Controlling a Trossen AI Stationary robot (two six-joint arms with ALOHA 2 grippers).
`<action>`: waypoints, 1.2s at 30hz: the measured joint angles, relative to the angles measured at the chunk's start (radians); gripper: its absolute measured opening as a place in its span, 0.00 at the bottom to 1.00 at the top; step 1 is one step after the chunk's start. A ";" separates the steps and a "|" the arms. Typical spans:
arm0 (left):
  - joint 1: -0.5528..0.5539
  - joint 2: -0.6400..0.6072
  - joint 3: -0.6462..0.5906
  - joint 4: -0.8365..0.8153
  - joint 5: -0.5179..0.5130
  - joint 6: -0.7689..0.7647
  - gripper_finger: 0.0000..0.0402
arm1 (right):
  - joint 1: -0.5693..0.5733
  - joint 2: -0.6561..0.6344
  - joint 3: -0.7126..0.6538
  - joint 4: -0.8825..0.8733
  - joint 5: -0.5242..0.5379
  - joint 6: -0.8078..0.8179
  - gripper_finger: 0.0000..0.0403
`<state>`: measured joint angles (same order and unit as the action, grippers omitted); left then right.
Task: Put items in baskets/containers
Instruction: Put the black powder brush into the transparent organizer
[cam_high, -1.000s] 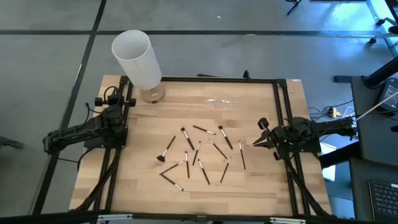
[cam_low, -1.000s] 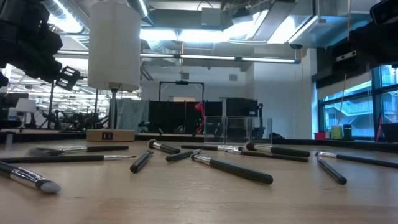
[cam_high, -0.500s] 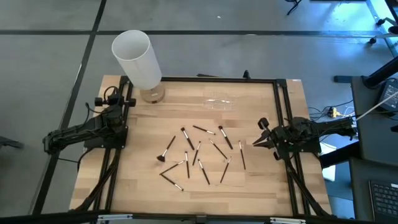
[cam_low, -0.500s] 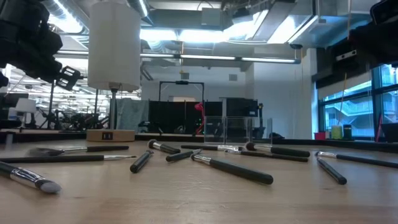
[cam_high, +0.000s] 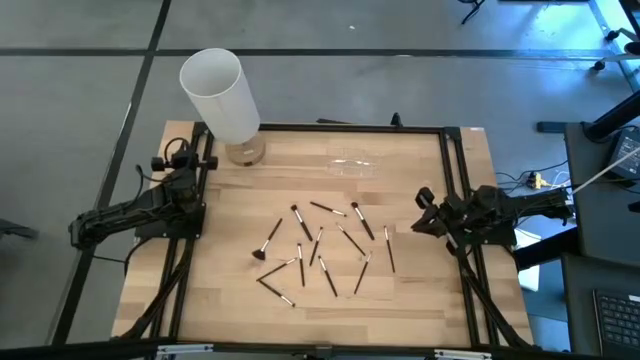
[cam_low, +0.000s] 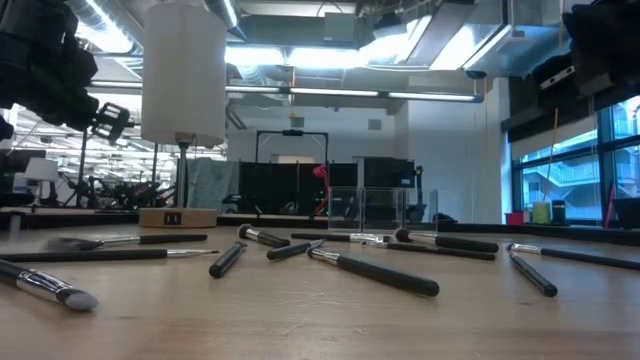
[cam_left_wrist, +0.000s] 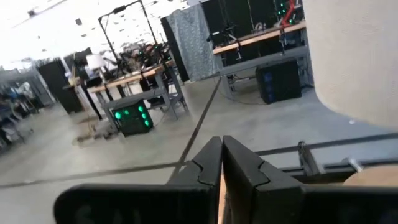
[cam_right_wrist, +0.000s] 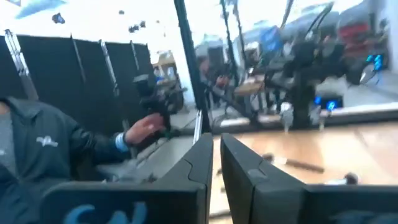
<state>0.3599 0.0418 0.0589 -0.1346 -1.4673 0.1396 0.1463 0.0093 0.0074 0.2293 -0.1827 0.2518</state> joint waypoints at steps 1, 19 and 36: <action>0.000 0.000 0.000 0.000 0.000 -0.003 0.03 | 0.000 0.000 0.000 0.028 0.022 -0.004 0.08; 0.016 0.000 0.000 0.011 0.241 -0.467 0.03 | -0.001 0.202 0.000 0.082 0.732 0.022 0.08; 0.016 0.000 0.002 0.156 0.571 -0.495 0.02 | -0.006 0.756 0.264 -0.045 0.788 0.312 0.01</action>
<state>0.3759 0.0422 0.0608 0.0214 -0.8961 -0.3553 0.1407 0.7651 0.2714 0.1841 0.6055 0.5639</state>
